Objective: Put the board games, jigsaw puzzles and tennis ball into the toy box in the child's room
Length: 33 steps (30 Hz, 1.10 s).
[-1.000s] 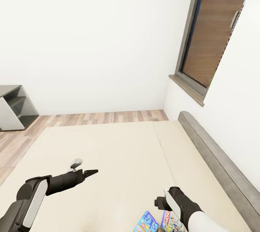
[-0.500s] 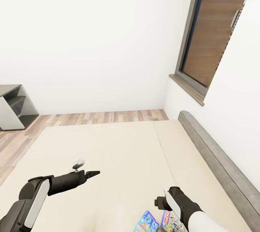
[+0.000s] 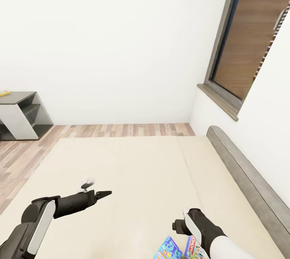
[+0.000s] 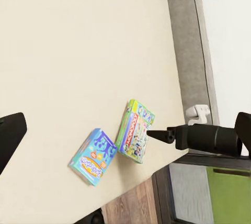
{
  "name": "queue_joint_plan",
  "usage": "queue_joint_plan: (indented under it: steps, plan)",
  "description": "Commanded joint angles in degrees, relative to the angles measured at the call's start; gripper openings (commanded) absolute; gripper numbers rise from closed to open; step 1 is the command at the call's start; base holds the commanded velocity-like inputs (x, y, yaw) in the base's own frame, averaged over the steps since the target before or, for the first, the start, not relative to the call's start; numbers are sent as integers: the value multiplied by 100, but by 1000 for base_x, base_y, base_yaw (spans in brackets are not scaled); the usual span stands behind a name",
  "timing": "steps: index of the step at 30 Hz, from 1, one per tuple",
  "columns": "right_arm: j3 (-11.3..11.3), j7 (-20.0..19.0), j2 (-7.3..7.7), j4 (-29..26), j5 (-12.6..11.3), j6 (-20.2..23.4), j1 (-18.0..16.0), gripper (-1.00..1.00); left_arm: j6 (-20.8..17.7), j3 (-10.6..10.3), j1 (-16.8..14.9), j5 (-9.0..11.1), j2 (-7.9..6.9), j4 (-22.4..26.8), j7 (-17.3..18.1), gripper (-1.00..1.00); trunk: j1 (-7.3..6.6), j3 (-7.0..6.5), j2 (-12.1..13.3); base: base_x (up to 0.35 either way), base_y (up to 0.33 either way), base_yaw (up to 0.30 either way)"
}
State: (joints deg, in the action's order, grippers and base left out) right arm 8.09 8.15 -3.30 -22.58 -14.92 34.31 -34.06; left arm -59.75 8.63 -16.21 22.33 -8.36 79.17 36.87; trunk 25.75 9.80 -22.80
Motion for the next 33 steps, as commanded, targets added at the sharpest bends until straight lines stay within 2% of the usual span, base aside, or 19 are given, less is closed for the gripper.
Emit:
queue_joint_plan:
  steps: [1, 25, 33]
  plan:
    - [43, 47, 4, -9, -62, 24, -4, 100, -25, 4, -5, -27, 3, 2, 39, 100, 3, 12, -12, 0, 0, 17]
    - [33, 44, -4, -9, -63, 24, -4, 100, -25, -15, -5, -35, 33, 2, 39, 100, 3, 33, -12, 0, 0, 47]
    - [3, 28, -2, -9, -63, 24, -4, 100, -25, -243, -5, -35, 36, 2, 39, 100, 3, 69, -12, 0, 0, 1]
